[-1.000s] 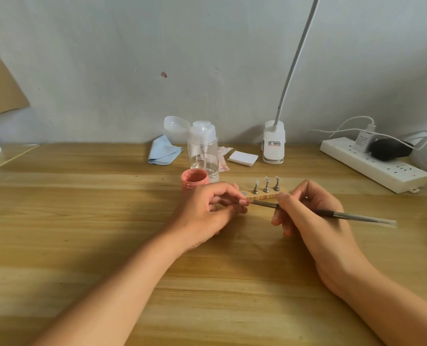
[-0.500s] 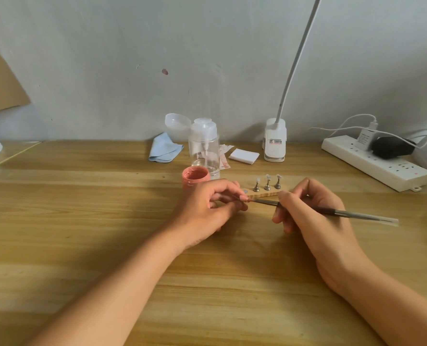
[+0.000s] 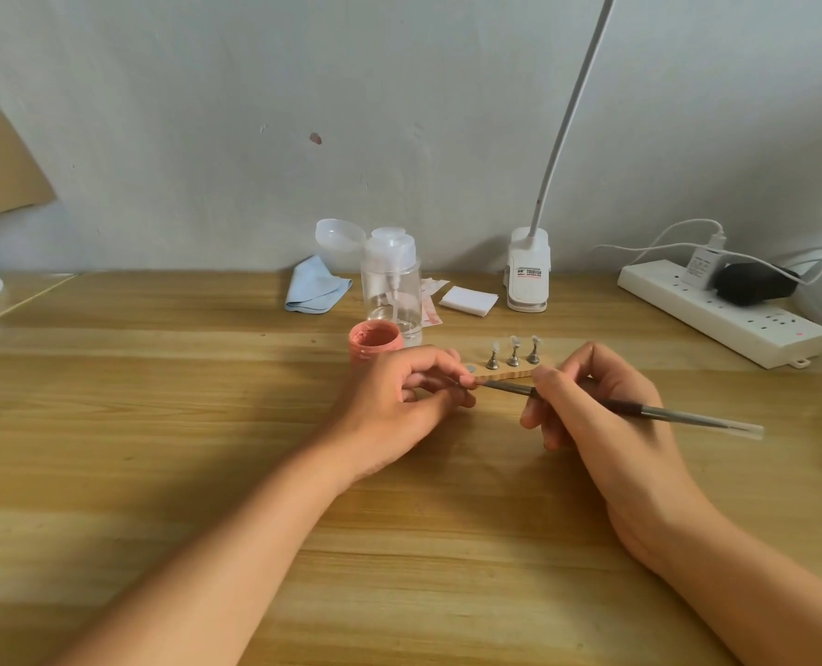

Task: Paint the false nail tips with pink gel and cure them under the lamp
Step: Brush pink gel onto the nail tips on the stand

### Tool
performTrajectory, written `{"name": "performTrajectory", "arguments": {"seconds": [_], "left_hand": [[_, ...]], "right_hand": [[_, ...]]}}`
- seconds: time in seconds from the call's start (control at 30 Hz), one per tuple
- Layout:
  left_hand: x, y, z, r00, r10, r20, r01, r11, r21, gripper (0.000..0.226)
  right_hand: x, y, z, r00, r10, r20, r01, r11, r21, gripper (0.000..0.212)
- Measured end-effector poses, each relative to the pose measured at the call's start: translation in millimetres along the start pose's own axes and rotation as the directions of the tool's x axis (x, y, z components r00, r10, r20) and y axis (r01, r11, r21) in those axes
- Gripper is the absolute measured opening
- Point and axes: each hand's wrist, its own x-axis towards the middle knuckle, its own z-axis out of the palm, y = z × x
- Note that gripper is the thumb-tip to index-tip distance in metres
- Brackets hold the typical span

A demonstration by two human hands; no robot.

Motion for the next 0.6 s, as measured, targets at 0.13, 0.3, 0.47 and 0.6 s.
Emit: {"name": "performTrajectory", "arguments": {"seconds": [0.13,0.3,0.47,0.6], "left_hand": [[0.2,-0.1,-0.4,1.000,-0.006,-0.004,0.006,1.000,0.009,0.020],[0.5,-0.8,-0.6,1.000,-0.002,0.001,0.002,1.000,0.004,0.022],[1.1,-2.6,-0.8,1.000,0.016,0.012,-0.016,1.000,0.003,0.026],[1.2,-3.2,-0.8,1.000,0.017,0.013,-0.017,1.000,0.018,0.026]], "right_hand": [[0.5,-0.9,-0.9,1.000,0.003,-0.017,-0.003,1.000,0.021,0.023],[-0.2,-1.3,-0.3,1.000,0.005,0.006,-0.005,1.000,0.018,0.026],[-0.2,-1.8,-0.1,1.000,-0.004,0.018,0.003,1.000,0.016,0.026],[0.3,-1.8,-0.5,1.000,-0.009,-0.012,0.010,1.000,0.020,0.026]]}}
